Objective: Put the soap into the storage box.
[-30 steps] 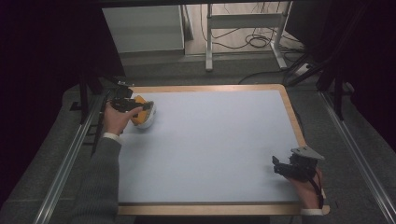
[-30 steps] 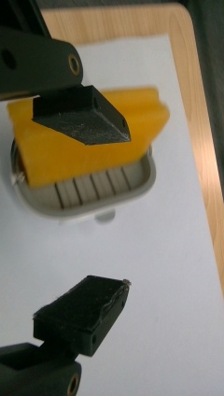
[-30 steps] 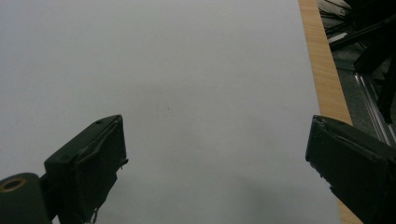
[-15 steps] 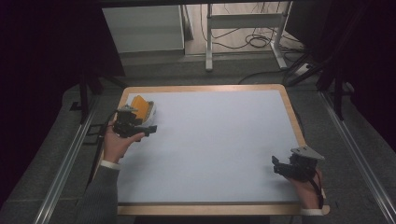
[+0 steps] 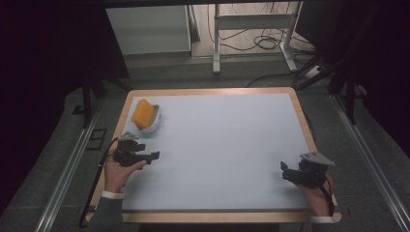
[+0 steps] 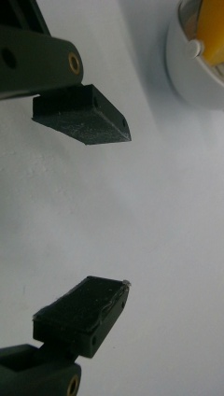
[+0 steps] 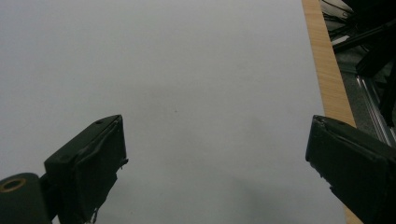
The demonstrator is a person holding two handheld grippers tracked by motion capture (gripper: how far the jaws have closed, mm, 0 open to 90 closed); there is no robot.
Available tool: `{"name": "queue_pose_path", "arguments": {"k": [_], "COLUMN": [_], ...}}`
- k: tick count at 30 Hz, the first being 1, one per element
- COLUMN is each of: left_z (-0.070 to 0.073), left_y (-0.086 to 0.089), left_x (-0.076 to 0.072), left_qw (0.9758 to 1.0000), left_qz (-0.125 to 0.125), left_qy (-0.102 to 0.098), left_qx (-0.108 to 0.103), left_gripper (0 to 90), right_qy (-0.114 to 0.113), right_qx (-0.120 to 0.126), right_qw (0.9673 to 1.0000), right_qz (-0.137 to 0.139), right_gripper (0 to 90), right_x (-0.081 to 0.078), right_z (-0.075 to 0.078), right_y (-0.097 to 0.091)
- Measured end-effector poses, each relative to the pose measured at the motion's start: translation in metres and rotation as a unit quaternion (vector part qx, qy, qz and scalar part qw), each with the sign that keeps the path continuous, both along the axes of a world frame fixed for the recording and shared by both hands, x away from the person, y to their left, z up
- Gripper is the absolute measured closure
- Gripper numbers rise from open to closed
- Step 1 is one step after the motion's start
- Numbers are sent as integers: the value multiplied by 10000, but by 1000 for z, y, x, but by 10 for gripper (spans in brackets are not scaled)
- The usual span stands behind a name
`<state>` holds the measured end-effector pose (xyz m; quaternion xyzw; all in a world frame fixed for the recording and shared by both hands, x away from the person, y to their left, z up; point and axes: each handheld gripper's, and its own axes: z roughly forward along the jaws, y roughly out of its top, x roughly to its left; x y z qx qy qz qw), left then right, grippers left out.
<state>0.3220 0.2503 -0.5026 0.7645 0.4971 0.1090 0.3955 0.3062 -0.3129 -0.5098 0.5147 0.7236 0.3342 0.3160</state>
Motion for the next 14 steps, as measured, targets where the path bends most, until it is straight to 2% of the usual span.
{"name": "queue_pose_path", "arguments": {"k": [2, 4, 10, 14], "left_z": [-3, -4, -4, -7], "left_y": [0, -1, 0, 1], "left_x": [-1, -1, -3, -2], "left_qw": [10000, 10000, 10000, 10000], "left_qz": [-5, -45, -25, -35], "left_qy": [6, 18, -18, 49], "left_qx": [-30, 40, -44, -58], "left_gripper": [240, 240, 242, 241], "right_qy": [-17, -28, -36, -93], "right_qx": [6, -2, 31, 50], "right_qw": [10000, 10000, 10000, 9999], "right_qz": [-5, -1, 17, 30], "right_gripper": [50, 50, 50, 50], "right_x": [0, 0, 0, -1], "right_z": [0, 0, 0, 2], "right_y": [0, 0, 1, 3]}}
